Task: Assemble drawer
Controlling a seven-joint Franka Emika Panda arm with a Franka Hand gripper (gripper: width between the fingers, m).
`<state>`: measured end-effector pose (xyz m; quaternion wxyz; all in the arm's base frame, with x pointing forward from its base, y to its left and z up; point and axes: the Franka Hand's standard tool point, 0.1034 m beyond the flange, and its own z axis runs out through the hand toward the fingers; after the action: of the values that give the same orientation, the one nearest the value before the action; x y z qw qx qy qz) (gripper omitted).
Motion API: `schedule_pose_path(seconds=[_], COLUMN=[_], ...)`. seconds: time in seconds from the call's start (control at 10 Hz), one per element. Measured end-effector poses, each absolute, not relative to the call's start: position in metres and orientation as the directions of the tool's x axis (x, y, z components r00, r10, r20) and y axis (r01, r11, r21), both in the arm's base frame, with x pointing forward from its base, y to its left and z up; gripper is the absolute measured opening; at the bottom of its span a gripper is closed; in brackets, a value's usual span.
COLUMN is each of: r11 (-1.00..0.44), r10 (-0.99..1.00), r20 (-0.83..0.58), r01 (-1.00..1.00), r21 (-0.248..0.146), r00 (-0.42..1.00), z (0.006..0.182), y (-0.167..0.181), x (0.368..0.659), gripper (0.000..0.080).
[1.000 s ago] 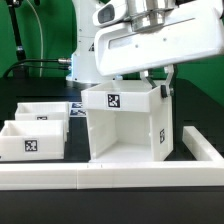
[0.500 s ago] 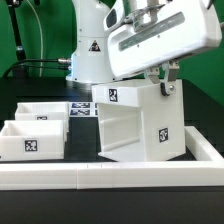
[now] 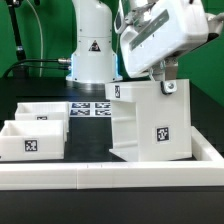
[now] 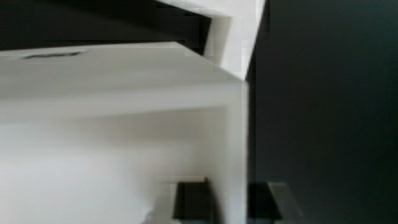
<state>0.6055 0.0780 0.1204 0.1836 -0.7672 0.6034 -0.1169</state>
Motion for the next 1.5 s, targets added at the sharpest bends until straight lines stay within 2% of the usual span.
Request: schedule_pose_path(seconds=[0.1,0.2,0.6,1.4,1.5], r11=[-0.174,-0.041,-0.024,-0.041,-0.047], r10=[-0.974,-0.988,-0.986,-0.983,-0.983], r20=[-0.057,-0.121,-0.140,-0.145,-0.142], r01=[-0.889,-0.913,-0.909,-0.909,-0.908], r21=[-0.423,-0.407,-0.415,-0.414,-0.415], r00=[0.218,0.099,0.089,0.110,0.116], z=[0.120,0.118,0.118,0.116,0.116], y=[0.078,0.077,0.086,0.104,0.104], x=[0.605,0.603,0.620,0.623,0.623], gripper=[0.0059,0.0059,0.0059,0.0063,0.0136])
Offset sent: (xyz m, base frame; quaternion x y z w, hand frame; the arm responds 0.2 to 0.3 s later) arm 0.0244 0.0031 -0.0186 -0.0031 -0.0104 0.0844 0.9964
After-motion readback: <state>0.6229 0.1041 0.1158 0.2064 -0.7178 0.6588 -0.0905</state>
